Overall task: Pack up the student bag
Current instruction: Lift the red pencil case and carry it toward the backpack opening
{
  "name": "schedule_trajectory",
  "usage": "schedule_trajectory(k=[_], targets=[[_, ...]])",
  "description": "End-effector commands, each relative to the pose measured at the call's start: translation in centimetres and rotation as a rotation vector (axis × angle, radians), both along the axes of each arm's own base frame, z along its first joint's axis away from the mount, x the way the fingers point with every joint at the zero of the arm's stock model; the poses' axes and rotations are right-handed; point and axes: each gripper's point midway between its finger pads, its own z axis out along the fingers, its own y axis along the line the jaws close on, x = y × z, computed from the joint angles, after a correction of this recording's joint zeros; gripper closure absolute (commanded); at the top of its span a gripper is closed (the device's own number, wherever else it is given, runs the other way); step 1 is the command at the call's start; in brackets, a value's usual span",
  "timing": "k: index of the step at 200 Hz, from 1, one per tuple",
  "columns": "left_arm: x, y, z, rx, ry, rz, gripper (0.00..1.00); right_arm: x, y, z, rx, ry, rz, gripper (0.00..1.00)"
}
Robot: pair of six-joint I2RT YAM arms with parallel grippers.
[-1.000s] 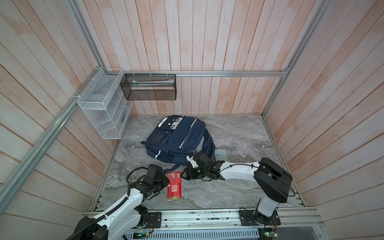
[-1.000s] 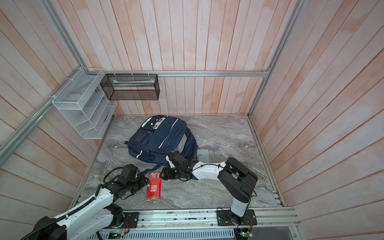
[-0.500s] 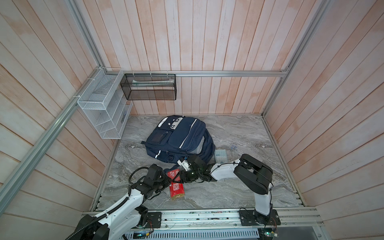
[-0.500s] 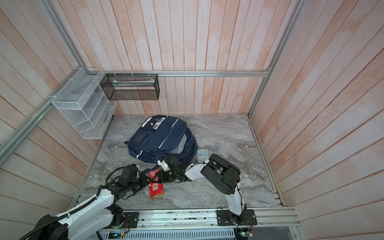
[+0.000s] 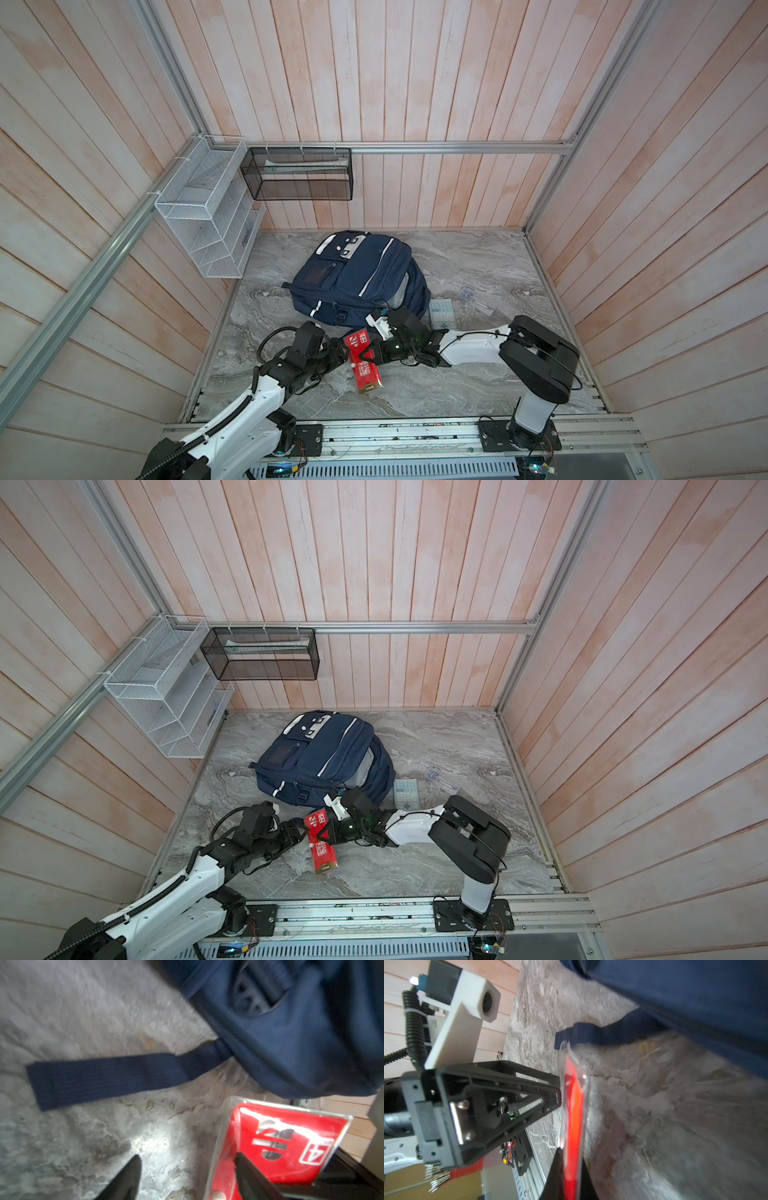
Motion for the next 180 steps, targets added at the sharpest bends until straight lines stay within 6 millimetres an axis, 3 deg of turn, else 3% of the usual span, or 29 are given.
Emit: schedule_trajectory(k=[1,22,26,55,87,107,123,135,140,148,159,180], targets=[[3.1,0.9,5.9,0.105,-0.186,0.003,0.12,1.6,-2.7,1.8,-0.045,-0.114,-0.091,1.00],[5.7,-0.4,10.2,0.143,-0.289,-0.061,0.08,2.2,-5.4,4.0,-0.029,-0.145,-0.127,1.00],[6.3,-0.9,10.7,0.155,-0.303,-0.081,0.01,2.5,-6.0,4.3,-0.025,-0.147,-0.144,1.00],[9.2,-4.6,12.8,0.349,-0.367,-0.170,0.00,5.7,-11.9,7.1,0.048,-0.174,-0.331,1.00],[12.7,-8.4,13.0,0.581,-0.368,-0.278,0.00,9.3,-18.9,7.8,0.029,-0.215,-0.520,1.00],[15.0,-10.1,12.8,0.645,-0.357,-0.318,0.00,10.4,-21.7,7.9,0.005,-0.235,-0.574,1.00],[16.9,-10.0,12.3,0.737,-0.347,-0.300,0.00,11.1,-22.9,7.8,0.004,-0.242,-0.600,1.00],[18.4,-9.2,11.6,0.810,-0.309,-0.258,0.12,11.6,-23.1,7.9,0.023,-0.248,-0.601,1.00],[18.9,-9.2,11.4,0.821,-0.296,-0.263,0.30,11.8,-22.9,8.0,0.035,-0.251,-0.596,1.00],[19.5,-9.4,11.3,0.832,-0.287,-0.273,0.72,12.1,-22.2,8.4,0.065,-0.258,-0.568,1.00],[20.1,-10.0,11.9,0.826,-0.304,-0.284,0.99,12.5,-21.1,9.0,0.113,-0.250,-0.523,1.00],[20.6,-10.8,14.4,0.759,-0.352,-0.282,1.00,14.4,-19.6,10.0,0.207,-0.230,-0.515,1.00]])
